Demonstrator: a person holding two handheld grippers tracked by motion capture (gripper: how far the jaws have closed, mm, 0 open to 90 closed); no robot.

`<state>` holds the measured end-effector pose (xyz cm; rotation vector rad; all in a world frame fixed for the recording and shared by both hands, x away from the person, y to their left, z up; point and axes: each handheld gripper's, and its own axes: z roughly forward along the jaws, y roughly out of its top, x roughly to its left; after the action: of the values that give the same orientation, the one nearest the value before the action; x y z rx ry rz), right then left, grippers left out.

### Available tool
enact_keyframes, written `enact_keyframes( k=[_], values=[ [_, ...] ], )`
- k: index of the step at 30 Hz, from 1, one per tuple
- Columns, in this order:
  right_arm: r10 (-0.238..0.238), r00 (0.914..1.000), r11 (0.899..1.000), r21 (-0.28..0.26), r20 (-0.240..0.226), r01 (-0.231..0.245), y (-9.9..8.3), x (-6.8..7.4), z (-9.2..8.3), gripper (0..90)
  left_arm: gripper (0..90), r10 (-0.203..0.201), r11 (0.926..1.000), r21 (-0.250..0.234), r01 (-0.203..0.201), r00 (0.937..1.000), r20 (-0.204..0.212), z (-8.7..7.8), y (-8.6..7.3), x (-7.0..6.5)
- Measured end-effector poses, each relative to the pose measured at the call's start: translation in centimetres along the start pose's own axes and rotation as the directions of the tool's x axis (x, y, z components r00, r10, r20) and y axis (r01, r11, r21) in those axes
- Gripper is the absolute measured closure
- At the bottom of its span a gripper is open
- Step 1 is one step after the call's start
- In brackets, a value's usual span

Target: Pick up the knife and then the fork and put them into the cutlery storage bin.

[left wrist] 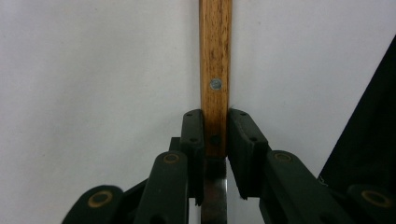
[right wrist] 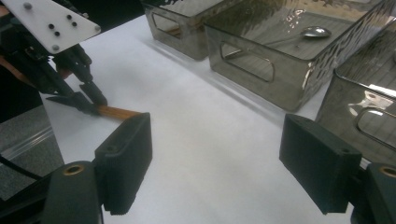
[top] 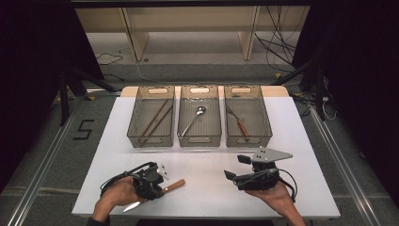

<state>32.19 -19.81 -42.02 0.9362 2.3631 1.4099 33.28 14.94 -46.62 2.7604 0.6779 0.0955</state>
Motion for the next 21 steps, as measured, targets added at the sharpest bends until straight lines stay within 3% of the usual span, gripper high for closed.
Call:
enact_keyframes(
  k=[5, 13, 17, 21],
  values=[
    [-0.012, 0.9999, 1.000, -0.014, -0.012, 0.012, 0.2, 0.5, -0.1, 26.2, 76.5, -0.009, 0.9965, -0.083, 0.011, 0.9997, 0.024, -0.4, 0.5, 0.3],
    [-0.053, 0.9980, 0.998, -0.028, -0.035, 0.052, 0.5, 1.5, -0.1, 26.2, 76.5, -0.009, 0.9876, -0.157, 0.011, 0.9999, 0.012, -2.7, 2.7, 0.5],
    [-0.084, 0.9953, 0.996, -0.032, -0.047, 0.083, 0.8, 2.3, -0.1, 26.1, 76.6, 0.008, 0.9818, -0.190, -0.005, 0.9999, 0.014, -3.1, 4.0, 0.3],
    [-0.085, 0.9951, 0.996, -0.043, -0.051, 0.083, 0.9, 2.5, -0.2, 26.1, 76.7, 0.006, 0.9777, -0.210, 0.000, 0.9996, 0.029, -3.1, 4.6, 0.3]
  ],
)
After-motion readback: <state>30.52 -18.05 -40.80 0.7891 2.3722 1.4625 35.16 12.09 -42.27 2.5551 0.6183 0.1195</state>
